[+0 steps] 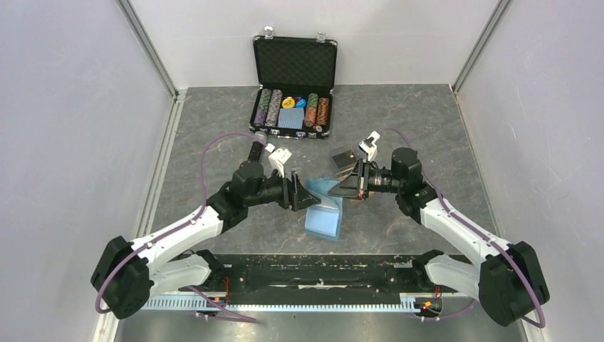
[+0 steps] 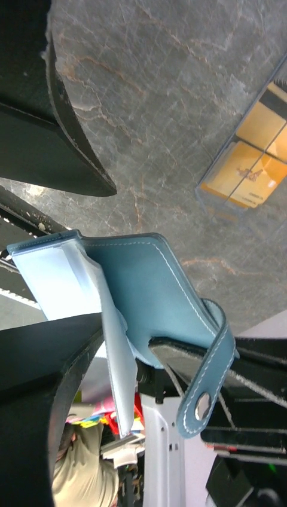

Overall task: Put the credit cards into the card holder
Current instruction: Open the card holder at the center of the board.

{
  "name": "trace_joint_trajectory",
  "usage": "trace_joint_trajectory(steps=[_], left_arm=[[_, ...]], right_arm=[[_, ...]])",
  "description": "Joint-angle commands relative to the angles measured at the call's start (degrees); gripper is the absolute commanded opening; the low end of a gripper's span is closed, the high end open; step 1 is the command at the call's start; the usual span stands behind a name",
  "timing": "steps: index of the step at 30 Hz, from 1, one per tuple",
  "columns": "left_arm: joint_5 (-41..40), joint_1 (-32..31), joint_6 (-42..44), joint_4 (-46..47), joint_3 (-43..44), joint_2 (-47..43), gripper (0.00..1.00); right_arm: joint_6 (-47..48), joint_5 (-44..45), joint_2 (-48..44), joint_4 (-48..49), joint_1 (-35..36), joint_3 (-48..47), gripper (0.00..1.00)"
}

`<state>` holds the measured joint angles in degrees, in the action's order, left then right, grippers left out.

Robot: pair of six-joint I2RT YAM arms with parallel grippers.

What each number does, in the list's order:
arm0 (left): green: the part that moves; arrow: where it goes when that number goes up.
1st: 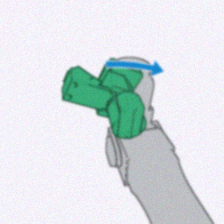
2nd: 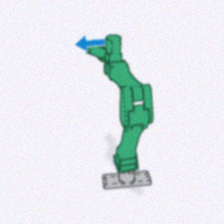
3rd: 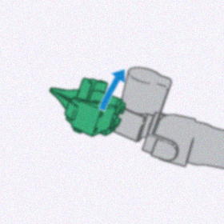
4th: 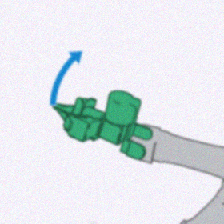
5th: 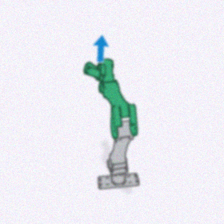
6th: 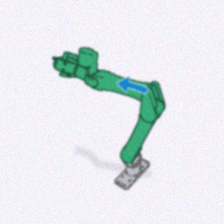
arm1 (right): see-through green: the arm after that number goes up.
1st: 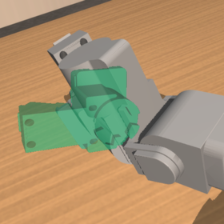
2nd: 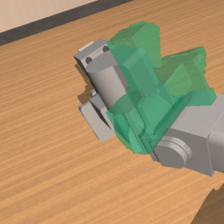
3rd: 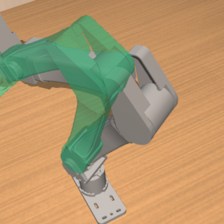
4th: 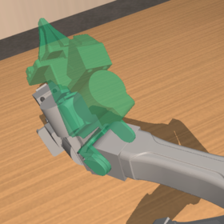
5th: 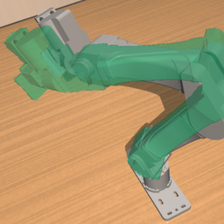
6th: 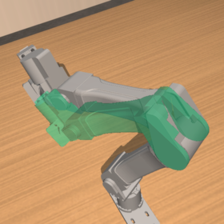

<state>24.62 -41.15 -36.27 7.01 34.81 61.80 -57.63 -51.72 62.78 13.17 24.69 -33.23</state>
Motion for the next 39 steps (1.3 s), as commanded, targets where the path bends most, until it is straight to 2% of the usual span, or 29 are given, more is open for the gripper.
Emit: trace_joint_trajectory(steps=[1, 3, 9, 11, 13, 17, 21, 26, 30, 34, 39], left_arm=[[6.4, 1.1, -4.6, 12.1, -2.3, -1.9, 0.76], [7.6, 1.4, -5.7, 14.0, -3.0, -2.1, 0.72], [9.0, 2.0, -7.2, 15.1, -3.4, -2.4, 0.52], [9.0, 2.3, -7.6, 15.1, -3.5, -2.5, 0.37], [9.0, 2.5, -8.0, 15.0, -3.8, -2.7, 0.2], [8.2, 3.0, -7.8, 12.0, -3.6, -3.6, 0.04], [8.1, 3.1, -6.2, 5.7, -2.4, -4.7, 0.02], [9.6, 3.1, -2.8, -3.2, 0.0, -4.8, 0.02], [13.2, 3.1, -2.1, -6.6, 2.3, -3.2, 0.02], [17.5, 3.1, -3.3, -6.6, 4.0, -0.9, 0.02], [21.5, 3.0, -5.3, -3.7, 4.9, 1.2, 0.02]], right_arm=[[-1.9, -3.1, 0.7, 6.5, 0.0, 1.0, 0.0], [-2.4, -3.9, 0.9, 7.7, 0.0, 1.5, 0.0], [-2.5, -4.7, 1.5, 9.4, 0.0, 2.9, 0.0], [-2.2, -4.7, 1.7, 9.9, 0.0, 3.4, 0.04], [-1.4, -4.7, 1.7, 9.8, 0.0, 3.7, 0.15], [6.3, -2.6, 0.6, 0.6, -0.6, 2.6, 0.41], [18.1, 1.6, -1.1, -14.5, -2.5, -1.4, 0.62], [32.8, 6.6, -1.1, -30.8, -2.9, -8.0, 0.82], [37.5, 4.3, -1.4, -33.0, -2.8, -9.3, 0.92], [38.7, -1.5, -1.0, -31.7, -2.7, -9.3, 0.95], [39.1, -3.2, -0.4, -29.9, -1.0, -9.5, 0.97]])
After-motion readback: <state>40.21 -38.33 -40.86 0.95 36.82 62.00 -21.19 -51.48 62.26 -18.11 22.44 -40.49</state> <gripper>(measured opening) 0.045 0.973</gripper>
